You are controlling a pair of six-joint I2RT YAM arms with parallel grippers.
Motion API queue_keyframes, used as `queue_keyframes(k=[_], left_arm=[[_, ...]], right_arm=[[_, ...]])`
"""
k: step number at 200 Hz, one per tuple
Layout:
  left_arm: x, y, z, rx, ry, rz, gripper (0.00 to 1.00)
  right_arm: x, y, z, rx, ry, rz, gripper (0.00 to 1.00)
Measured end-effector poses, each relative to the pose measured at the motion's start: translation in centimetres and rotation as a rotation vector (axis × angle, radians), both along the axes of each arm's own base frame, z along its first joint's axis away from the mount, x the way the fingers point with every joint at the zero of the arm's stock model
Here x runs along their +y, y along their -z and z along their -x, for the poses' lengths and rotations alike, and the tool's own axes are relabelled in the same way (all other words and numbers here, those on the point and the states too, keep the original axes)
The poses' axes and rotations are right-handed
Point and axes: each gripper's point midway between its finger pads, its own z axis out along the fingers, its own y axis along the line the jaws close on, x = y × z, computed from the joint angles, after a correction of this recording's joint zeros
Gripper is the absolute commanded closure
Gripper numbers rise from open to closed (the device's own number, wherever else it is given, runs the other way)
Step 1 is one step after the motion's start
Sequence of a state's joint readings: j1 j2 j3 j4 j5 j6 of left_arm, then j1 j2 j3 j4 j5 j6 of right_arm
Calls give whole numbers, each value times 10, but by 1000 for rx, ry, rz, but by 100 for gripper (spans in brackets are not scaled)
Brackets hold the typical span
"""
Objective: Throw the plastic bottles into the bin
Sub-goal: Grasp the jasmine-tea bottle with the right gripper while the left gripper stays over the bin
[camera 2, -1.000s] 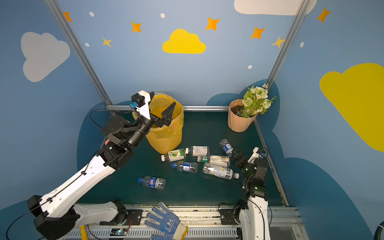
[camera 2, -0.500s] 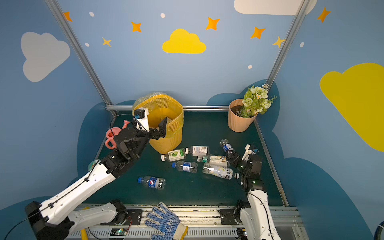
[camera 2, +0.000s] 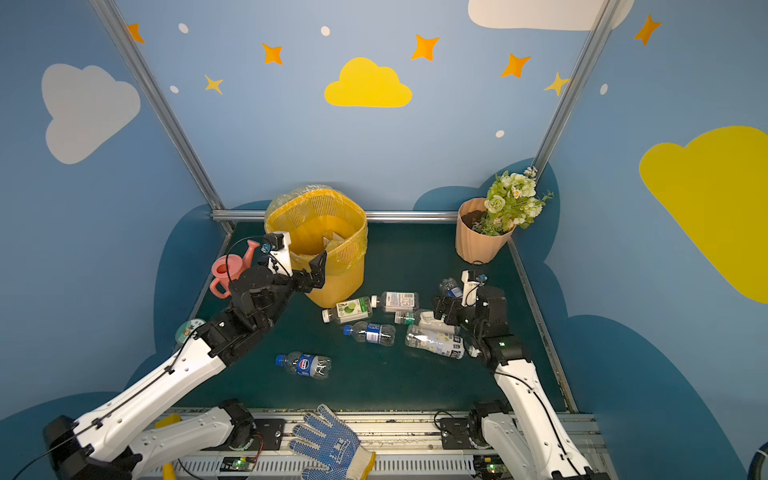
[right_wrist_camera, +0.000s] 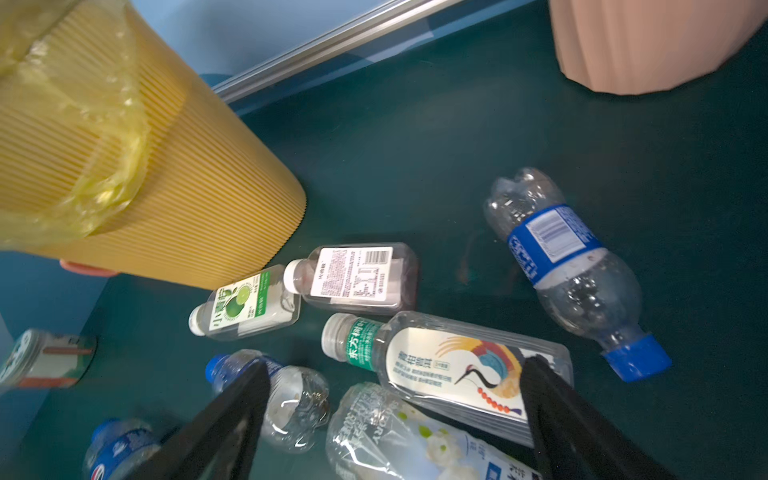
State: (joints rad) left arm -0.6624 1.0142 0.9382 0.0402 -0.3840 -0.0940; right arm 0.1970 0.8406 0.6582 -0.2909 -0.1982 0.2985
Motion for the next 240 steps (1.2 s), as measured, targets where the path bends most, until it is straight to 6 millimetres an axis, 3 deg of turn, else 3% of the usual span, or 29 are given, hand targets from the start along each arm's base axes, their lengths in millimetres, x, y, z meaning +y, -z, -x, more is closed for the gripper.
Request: queue_keyframes(k=[34, 78, 102, 130, 168, 215, 240], left_arm=[[-3, -4, 2, -14, 20, 8, 0], [-6, -10, 5, -30, 47, 11, 0], [-6, -15, 9, -45, 62, 18, 0], [-4, -22, 13, -68, 69, 18, 0], [-2, -26, 15, -83, 71, 4, 0], [1, -27, 19, -91, 71, 1, 0], [2, -28, 20, -96, 71, -3, 0]], right_arm=[[27, -4, 11, -4, -192, 208, 14], [53, 40, 31, 135, -462, 507, 13], [52, 66, 46, 214, -565, 624, 13], [52, 75, 58, 238, -634, 674, 13], [54, 82, 66, 251, -700, 717, 14], [44, 125, 76, 425, -773, 843, 18], [41, 128, 70, 422, -766, 889, 19]])
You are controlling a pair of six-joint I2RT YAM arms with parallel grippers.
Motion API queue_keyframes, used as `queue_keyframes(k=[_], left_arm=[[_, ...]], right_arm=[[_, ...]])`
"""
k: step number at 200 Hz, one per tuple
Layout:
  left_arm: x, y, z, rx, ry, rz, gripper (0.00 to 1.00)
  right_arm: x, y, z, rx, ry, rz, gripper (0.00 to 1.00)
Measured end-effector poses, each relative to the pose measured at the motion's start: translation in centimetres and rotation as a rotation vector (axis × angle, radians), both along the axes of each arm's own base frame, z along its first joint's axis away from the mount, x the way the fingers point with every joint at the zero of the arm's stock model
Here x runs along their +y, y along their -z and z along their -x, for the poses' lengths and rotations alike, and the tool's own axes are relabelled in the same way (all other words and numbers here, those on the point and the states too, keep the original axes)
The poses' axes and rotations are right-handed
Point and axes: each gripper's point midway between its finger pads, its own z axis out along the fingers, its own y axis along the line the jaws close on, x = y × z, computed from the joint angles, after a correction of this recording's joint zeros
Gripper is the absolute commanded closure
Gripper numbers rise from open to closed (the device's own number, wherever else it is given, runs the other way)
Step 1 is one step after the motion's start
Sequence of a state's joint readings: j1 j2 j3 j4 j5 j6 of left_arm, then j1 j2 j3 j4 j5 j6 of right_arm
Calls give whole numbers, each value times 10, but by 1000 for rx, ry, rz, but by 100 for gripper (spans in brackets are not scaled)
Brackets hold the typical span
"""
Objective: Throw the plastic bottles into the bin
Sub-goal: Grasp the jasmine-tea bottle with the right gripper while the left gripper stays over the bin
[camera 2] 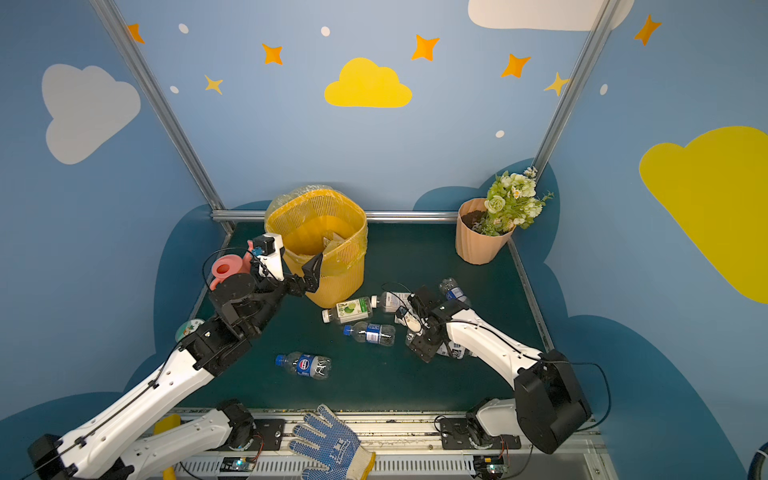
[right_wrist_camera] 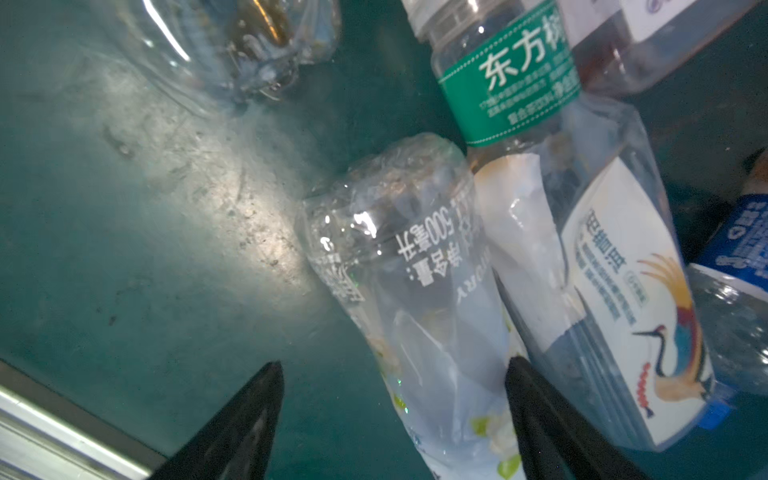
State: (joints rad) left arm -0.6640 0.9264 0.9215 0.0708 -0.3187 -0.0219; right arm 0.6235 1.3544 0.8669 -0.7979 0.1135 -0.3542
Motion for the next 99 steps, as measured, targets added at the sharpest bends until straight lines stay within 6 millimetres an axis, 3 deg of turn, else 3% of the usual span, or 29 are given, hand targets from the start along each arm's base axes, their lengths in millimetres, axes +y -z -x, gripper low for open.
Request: queue_keyframes(k=[52, 99], left_arm=[[0, 0, 0, -2, 0, -7, 0], [2, -3, 2, -11, -1, -4, 0]], right_arm=[[-3, 21, -3, 24, -19, 94, 20], [4, 43, -1, 80, -55, 150, 29]])
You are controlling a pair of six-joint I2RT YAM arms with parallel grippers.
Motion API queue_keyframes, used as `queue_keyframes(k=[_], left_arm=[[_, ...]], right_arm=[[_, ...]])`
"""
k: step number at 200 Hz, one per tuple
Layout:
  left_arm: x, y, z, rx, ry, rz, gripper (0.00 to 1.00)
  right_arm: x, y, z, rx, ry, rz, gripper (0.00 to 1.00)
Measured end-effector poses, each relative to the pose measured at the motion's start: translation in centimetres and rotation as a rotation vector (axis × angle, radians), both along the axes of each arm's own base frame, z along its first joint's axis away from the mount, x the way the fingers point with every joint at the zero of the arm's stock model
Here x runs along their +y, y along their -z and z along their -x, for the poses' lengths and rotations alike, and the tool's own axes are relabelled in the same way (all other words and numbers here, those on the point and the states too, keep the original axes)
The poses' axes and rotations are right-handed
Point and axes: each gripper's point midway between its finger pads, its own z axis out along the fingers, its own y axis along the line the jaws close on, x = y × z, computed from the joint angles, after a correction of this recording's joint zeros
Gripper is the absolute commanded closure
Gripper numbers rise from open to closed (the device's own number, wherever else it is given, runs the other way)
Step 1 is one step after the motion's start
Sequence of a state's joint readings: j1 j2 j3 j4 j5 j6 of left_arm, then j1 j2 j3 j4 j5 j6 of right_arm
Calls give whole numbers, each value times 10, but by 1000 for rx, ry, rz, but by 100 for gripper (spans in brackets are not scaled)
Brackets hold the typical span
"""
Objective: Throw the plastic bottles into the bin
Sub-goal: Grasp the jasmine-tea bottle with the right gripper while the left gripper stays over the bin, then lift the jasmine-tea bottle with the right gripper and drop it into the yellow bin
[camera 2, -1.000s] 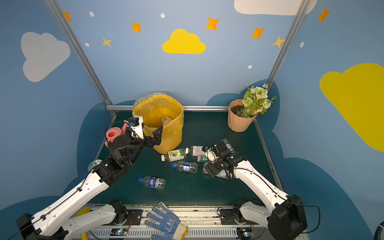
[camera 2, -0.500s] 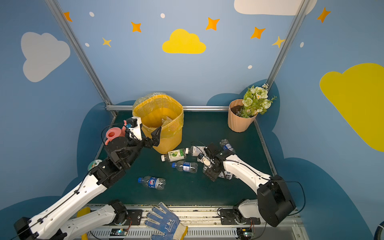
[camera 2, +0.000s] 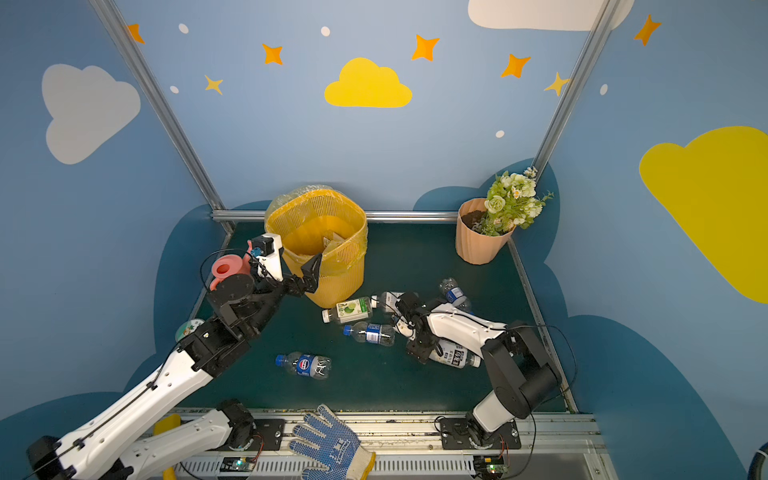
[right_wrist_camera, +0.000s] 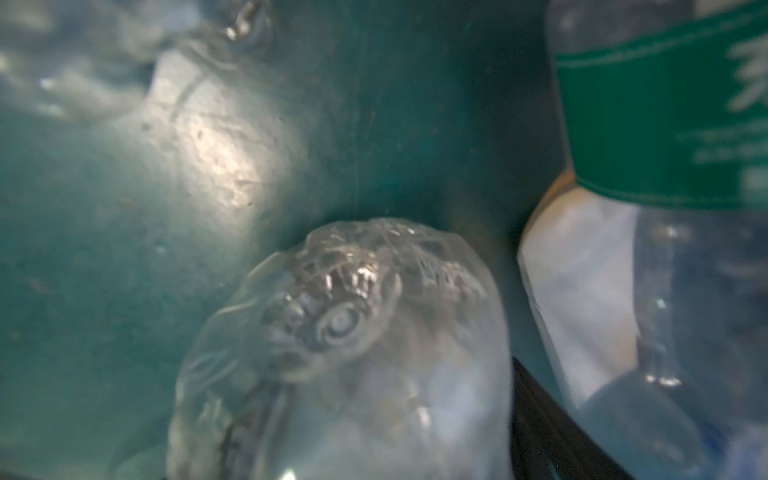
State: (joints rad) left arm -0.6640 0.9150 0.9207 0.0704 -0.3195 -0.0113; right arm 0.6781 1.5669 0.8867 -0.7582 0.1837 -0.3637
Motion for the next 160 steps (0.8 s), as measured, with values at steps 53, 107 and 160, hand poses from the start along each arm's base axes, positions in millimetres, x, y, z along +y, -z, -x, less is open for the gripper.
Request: queue_keyframes(k=[53, 107, 160], left_arm=[[1, -2, 2, -7, 0, 3, 0], [2, -2, 1, -9, -5, -6, 0], [8, 12, -3, 7, -44, -16, 0]], right_arm=[[6, 1, 2, 2, -26, 0, 47], [18, -22, -4, -58, -35, -89, 54], [42, -126, -21, -366, -22, -420, 54]])
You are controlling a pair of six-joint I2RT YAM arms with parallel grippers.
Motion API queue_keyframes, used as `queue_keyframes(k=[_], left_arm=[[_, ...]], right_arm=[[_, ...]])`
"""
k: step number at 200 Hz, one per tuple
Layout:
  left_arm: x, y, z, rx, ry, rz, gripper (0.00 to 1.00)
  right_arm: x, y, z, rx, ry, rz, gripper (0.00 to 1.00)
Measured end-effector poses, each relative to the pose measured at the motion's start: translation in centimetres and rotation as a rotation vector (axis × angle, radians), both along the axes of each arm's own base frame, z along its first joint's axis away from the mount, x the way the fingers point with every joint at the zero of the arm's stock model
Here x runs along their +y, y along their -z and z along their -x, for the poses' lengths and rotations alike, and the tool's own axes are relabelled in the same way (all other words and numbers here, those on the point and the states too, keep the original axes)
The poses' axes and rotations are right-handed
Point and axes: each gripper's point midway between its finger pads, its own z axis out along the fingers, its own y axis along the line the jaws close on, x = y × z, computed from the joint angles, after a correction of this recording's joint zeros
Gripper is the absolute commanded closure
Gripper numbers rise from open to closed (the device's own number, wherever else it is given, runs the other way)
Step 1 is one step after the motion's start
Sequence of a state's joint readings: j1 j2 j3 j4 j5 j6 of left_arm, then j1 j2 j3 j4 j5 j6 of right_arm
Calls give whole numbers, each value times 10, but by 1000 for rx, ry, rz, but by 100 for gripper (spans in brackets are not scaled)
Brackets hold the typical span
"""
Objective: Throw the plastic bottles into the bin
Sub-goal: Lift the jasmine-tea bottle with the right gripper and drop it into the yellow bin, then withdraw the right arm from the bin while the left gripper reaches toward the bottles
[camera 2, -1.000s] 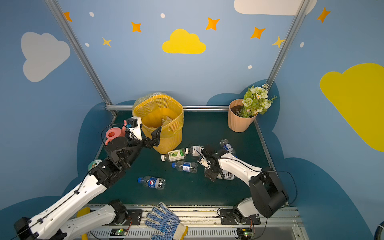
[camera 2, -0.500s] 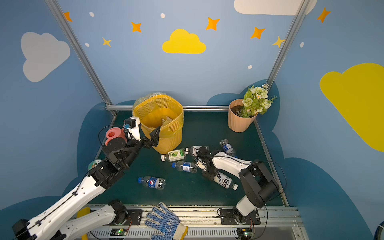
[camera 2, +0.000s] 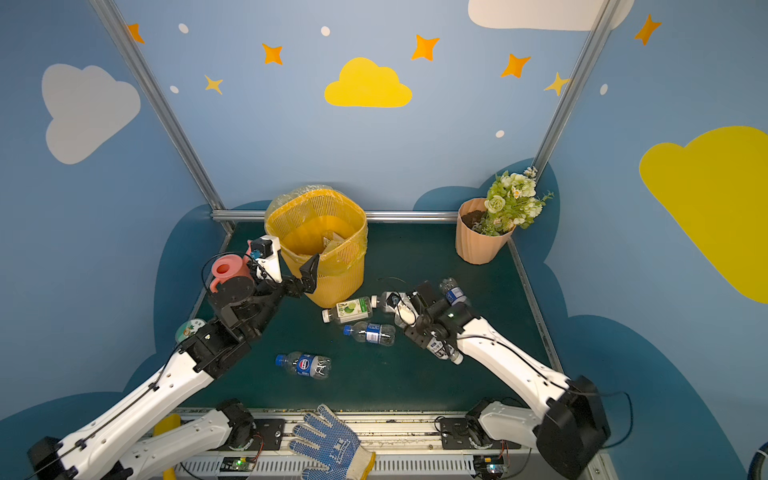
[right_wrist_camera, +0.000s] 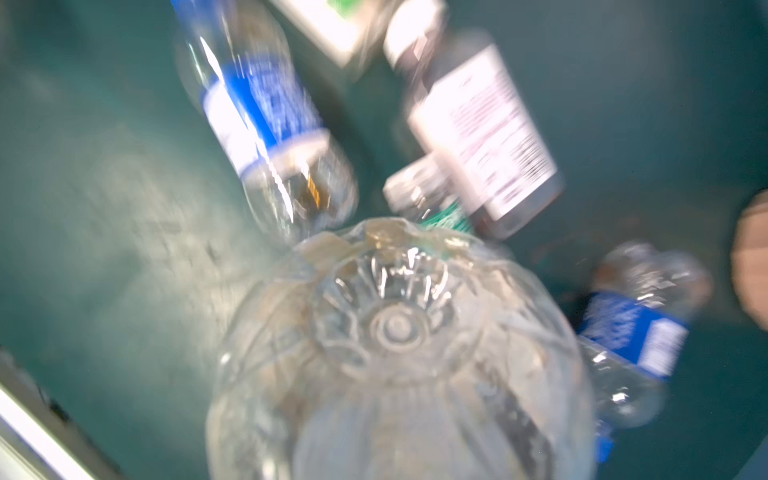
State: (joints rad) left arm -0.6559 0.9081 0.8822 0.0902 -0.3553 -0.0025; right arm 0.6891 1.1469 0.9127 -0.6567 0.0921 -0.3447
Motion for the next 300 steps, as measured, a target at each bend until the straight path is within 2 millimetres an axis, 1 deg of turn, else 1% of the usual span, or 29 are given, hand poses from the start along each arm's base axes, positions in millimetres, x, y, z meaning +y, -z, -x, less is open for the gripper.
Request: queue_keyframes(k=[16, 22, 31, 42, 56, 74, 87, 88, 104, 118, 128, 143, 161, 171, 176, 183, 193, 204, 209, 215, 222, 227, 235, 243, 253, 264, 275, 287, 300], left_arm=[[2, 3, -1, 7, -12, 2, 0], [3, 5, -1, 10, -20, 4, 0], [5, 7, -2, 14, -29, 8, 0], [8, 10, -1, 17, -43, 11, 0], [12, 14, 0, 21, -59, 19, 0], [18, 15, 2, 20, -83, 32, 0], [22, 14, 3, 18, -96, 48, 0], [22, 14, 3, 18, -96, 48, 0], [26, 11, 4, 13, -113, 65, 0], [29, 10, 6, 11, -122, 76, 0], [33, 8, 8, 10, -130, 81, 0], [38, 7, 11, 8, -141, 86, 0], [43, 5, 14, 8, -152, 90, 0], [45, 5, 15, 9, -155, 89, 0], [46, 6, 15, 10, -158, 88, 0], [47, 7, 15, 14, -161, 85, 0], [47, 10, 14, 24, -163, 76, 0], [47, 14, 12, 37, -164, 65, 0], [47, 15, 11, 44, -166, 59, 0], [46, 18, 10, 56, -164, 50, 0], [45, 19, 9, 64, -163, 43, 0], [45, 18, 8, 66, -162, 41, 0], [44, 17, 8, 67, -157, 39, 0], [42, 14, 9, 63, -147, 40, 0], [40, 7, 10, 51, -132, 48, 0], [37, -1, 12, 37, -112, 56, 0], [32, -9, 15, 19, -89, 53, 0], [22, -15, 17, 3, -57, 41, 0], [5, -20, 21, -15, -12, 17, 0]], right_arm=[[6, -44, -6, -120, 7, -160, 55], [7, -64, -9, -172, 17, -231, 56], [6, -93, -14, -247, 35, -329, 57], [2, -130, -18, -340, 59, -449, 61], [-4, -174, -23, -451, 86, -589, 59], [-5, -222, -28, -551, 96, -734, 59], [1, -261, -31, -611, 77, -850, 58], [2, -266, -31, -617, 75, -869, 58], [14, -312, -37, -671, 33, -1023, 57], [26, -346, -46, -696, -7, -1137, 57], [36, -364, -55, -698, -35, -1211, 57], [52, -381, -70, -690, -72, -1297, 56], [77, -393, -91, -633, -117, -1386, 56], [96, -398, -104, -594, -150, -1419, 51], [106, -400, -111, -568, -164, -1431, 47], [124, -398, -121, -523, -191, -1441, 44], [150, -391, -135, -452, -224, -1430, 37], [174, -375, -150, -364, -236, -1398, 21], [183, -364, -156, -324, -235, -1380, 17], [189, -350, -161, -278, -226, -1358, 14], [192, -335, -165, -227, -205, -1330, 13], [191, -323, -169, -198, -180, -1304, 11], [186, -314, -174, -182, -154, -1270, 10], [177, -312, -176, -186, -126, -1239, 9], [159, -320, -174, -221, -89, -1206, 8], [134, -341, -163, -293, -63, -1186, 7], [103, -371, -142, -389, -48, -1187, 7], [65, -411, -109, -524, -45, -1200, 7], [29, -441, -72, -652, -41, -1221, 7]])
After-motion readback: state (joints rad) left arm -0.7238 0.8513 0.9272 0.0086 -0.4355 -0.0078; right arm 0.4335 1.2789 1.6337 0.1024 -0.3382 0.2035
